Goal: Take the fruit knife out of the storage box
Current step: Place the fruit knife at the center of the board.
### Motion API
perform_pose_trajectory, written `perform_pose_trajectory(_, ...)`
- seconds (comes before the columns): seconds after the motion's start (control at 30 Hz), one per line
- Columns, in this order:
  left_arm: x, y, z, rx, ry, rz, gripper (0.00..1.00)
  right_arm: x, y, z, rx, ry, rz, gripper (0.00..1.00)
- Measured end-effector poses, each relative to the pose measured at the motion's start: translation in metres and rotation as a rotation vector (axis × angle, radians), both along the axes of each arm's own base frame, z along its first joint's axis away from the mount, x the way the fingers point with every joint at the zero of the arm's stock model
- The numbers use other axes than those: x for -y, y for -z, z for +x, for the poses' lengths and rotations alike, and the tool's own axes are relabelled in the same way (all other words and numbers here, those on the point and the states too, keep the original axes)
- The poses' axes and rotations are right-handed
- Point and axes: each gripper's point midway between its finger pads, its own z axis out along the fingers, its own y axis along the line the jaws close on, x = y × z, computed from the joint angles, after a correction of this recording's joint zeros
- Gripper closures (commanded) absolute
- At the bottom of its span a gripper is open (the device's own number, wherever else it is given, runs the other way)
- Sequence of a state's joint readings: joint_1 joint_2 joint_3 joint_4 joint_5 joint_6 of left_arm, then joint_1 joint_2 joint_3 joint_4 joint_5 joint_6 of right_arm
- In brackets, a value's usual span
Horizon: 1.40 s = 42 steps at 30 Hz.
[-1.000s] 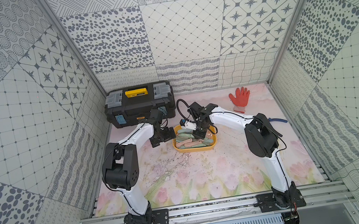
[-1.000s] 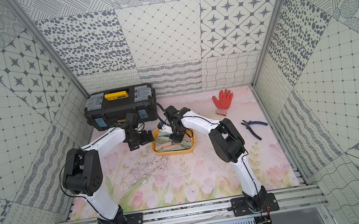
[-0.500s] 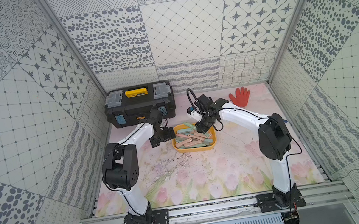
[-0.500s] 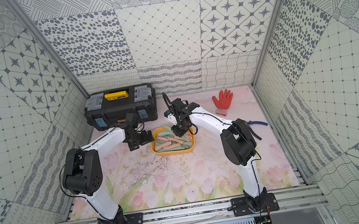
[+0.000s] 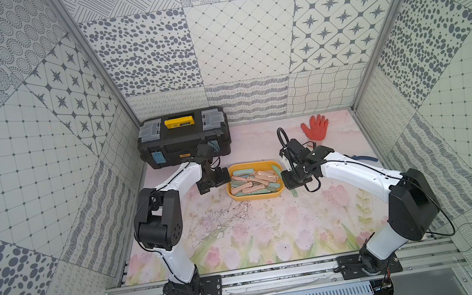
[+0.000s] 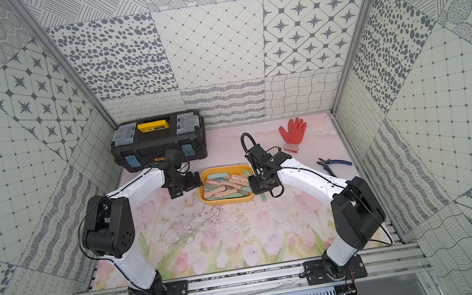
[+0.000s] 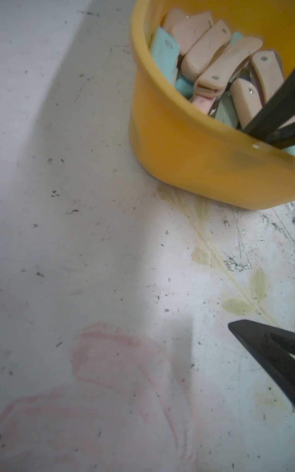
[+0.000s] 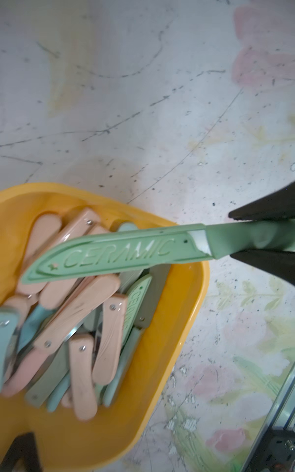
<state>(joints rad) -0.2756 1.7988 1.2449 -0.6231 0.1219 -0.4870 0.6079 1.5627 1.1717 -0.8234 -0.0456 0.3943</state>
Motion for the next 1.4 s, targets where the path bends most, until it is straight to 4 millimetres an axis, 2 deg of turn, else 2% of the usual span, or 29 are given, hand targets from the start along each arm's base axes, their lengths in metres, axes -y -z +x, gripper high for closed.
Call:
perform_pose_trajectory(0.1,0.000,0.000,0.000,0.001,0.000,0.001,0.02,0.018,0.014,-0.018,-0.034,0.077,-0.007,0.87)
perform_pose_trajectory(0.2,0.000,0.000,0.000,0.001,0.000,0.001,0.02,0.028,0.018,-0.032,-0.047,0.129,0.011,0.86)
perform_pose_trajectory(0.33,0.000,0.000,0.000,0.001,0.000,0.001,0.02,0.030,0.030,-0.055,-0.083,0.158,0.042,0.85)
perform_pose_trajectory(0.5,0.000,-0.001,0.000,0.003,-0.001,0.001,0.02,0.039,0.062,-0.088,-0.176,0.201,0.041,0.84)
perform_pose_trajectory(0.6,-0.001,-0.003,0.001,0.009,-0.001,0.002,0.02,0.044,0.072,-0.098,-0.209,0.226,0.032,0.83)
perform_pose_trajectory(0.8,-0.001,-0.003,0.001,0.009,-0.001,0.004,0.02,0.034,0.076,-0.099,-0.219,0.232,0.064,0.78)
perform_pose_trajectory(1.07,-0.001,-0.005,0.001,0.015,-0.002,0.005,0.02,0.031,0.089,-0.104,-0.250,0.249,0.059,0.66)
perform_pose_trajectory(1.2,-0.001,-0.004,0.001,0.015,-0.002,0.005,0.02,0.029,0.089,-0.102,-0.245,0.250,0.069,0.63)
perform_pose_trajectory(1.33,-0.001,-0.004,0.001,0.018,-0.002,0.008,0.02,0.031,0.086,-0.101,-0.239,0.252,0.064,0.52)
perform_pose_trajectory(1.4,-0.001,-0.004,0.001,0.018,-0.001,0.010,0.02,0.035,0.077,-0.100,-0.219,0.255,0.049,0.47)
